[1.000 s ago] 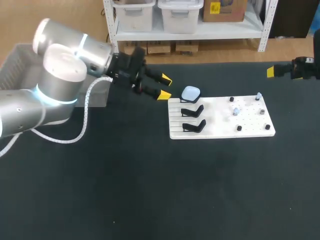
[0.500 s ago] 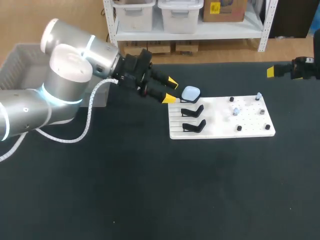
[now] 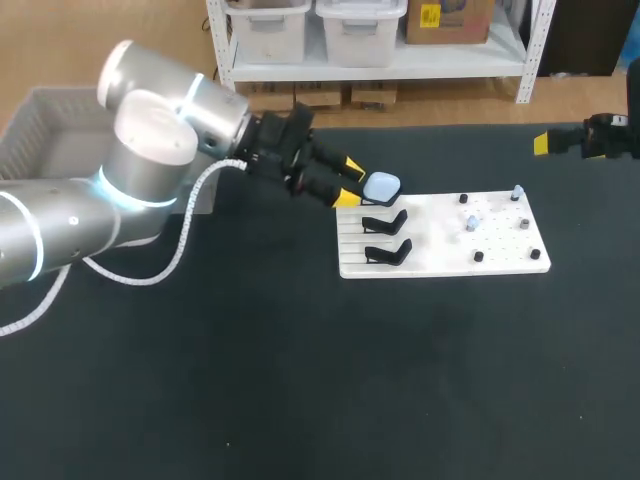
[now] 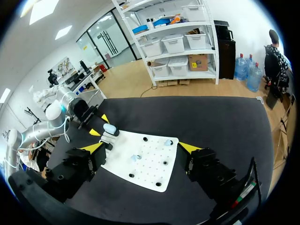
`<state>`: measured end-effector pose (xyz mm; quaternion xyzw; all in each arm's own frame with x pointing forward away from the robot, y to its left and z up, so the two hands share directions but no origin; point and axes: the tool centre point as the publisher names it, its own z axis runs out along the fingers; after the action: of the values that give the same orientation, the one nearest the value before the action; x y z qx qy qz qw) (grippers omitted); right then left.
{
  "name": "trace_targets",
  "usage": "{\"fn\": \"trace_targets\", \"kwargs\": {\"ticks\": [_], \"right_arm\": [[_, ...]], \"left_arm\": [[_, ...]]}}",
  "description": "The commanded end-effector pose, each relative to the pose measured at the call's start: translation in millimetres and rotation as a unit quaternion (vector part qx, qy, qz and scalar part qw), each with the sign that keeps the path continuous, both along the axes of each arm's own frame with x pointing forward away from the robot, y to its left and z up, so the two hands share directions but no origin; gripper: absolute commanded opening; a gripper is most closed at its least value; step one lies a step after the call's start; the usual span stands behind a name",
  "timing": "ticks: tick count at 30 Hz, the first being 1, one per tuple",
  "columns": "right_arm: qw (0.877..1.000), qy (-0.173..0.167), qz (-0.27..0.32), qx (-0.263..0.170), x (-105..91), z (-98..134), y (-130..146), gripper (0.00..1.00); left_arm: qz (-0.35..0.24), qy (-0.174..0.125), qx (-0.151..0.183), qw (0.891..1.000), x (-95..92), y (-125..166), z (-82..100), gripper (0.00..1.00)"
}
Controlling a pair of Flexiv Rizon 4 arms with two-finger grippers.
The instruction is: Pick up each earbud case from the left stands, insert the matching earbuds, close the lid, and place the case in the box.
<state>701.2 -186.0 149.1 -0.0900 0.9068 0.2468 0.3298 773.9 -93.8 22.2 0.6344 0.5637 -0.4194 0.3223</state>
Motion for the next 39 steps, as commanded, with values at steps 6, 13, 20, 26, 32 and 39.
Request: {"fn": "trace_targets", "kwargs": {"ticks": [6, 13, 20, 26, 32, 39], "right_arm": [[1.0, 0.0, 0.0, -0.001, -0.2, 0, 0, 1.0], [1.0, 0.0, 0.0, -0.001, -0.2, 0, 0, 1.0], [1.0, 0.0, 0.0, -0.001, -0.2, 0, 0, 1.0], [1.0, 0.0, 0.0, -0.001, -0.2, 0, 0, 1.0], [1.0, 0.0, 0.0, -0.001, -0.2, 0, 0, 1.0], [1.0, 0.0, 0.0, -0.001, -0.2, 0, 0, 1.0]], "left_arm": [[-0.018, -0.001, -0.003, 1.0, 14.9, -10, -2.4, 0.44], [-0.022, 0.001, -0.012, 1.0, 12.7, -14, -3.8, 0.44], [-0.016, 0.004, -0.019, 1.0, 7.0, -15, -4.7, 0.48], [-0.006, 0.004, -0.02, 1.0, 5.5, -16, -5.6, 0.57], [-0.001, 0.0, -0.02, 1.0, 2.6, -17, -3.1, 0.54], [0.008, -0.006, -0.019, 1.0, -1.8, -18, -2.1, 0.53]]}}
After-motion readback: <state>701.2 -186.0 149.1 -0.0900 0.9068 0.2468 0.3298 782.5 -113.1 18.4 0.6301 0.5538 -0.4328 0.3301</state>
